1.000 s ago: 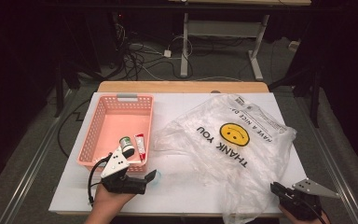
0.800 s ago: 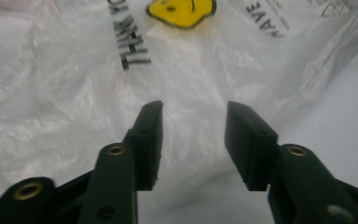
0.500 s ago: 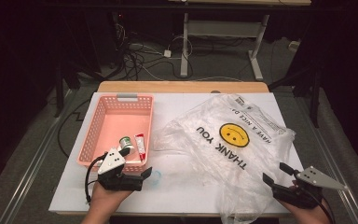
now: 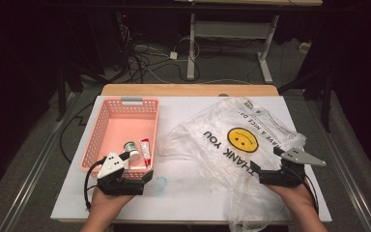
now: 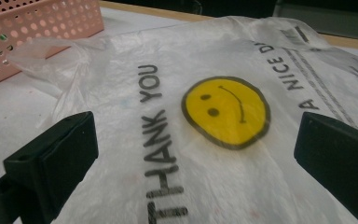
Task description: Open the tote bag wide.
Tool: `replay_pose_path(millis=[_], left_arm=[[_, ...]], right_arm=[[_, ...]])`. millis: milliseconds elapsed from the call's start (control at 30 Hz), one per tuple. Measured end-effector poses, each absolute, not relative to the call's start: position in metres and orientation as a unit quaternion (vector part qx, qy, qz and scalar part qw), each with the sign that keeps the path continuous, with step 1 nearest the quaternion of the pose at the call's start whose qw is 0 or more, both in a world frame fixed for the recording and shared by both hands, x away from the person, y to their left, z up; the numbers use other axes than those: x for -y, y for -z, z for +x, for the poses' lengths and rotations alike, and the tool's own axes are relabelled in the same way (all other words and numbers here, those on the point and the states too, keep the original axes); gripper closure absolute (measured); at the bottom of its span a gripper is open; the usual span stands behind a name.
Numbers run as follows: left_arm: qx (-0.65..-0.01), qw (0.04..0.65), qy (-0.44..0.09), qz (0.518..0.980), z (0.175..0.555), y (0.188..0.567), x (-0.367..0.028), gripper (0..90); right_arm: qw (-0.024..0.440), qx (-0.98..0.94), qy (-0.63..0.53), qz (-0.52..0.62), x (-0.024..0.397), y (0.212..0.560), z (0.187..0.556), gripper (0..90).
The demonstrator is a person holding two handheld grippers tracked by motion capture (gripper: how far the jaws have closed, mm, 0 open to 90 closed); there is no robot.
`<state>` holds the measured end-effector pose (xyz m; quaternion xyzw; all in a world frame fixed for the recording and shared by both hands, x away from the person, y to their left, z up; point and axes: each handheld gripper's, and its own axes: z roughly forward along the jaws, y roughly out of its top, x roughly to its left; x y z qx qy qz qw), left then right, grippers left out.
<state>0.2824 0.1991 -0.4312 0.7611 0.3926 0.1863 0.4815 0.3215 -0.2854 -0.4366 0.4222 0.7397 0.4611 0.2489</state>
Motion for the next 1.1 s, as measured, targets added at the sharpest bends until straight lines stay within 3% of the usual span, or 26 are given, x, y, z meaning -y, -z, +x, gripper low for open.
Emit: replay_pose_path(millis=[367, 567, 800, 1100], left_arm=[[-0.420, 0.483, -0.192, 0.744, 0.288, 0.430, -0.225, 0.0], [-0.434, 0.483, -0.194, 0.735, 0.291, 0.428, -0.234, 0.0], [-0.438, 0.471, -0.196, 0.740, 0.299, 0.413, -0.227, 0.0], [-0.460, 0.480, -0.178, 0.726, 0.331, 0.403, -0.228, 0.0]], right_arm=[[0.235, -0.759, -0.465, 0.391, 0.250, 0.440, 0.352, 0.0], [0.218, -0.766, -0.475, 0.374, 0.239, 0.446, 0.350, 0.0], [0.229, -0.772, -0.477, 0.353, 0.236, 0.444, 0.346, 0.0], [0.218, -0.779, -0.474, 0.347, 0.239, 0.451, 0.341, 0.0]])
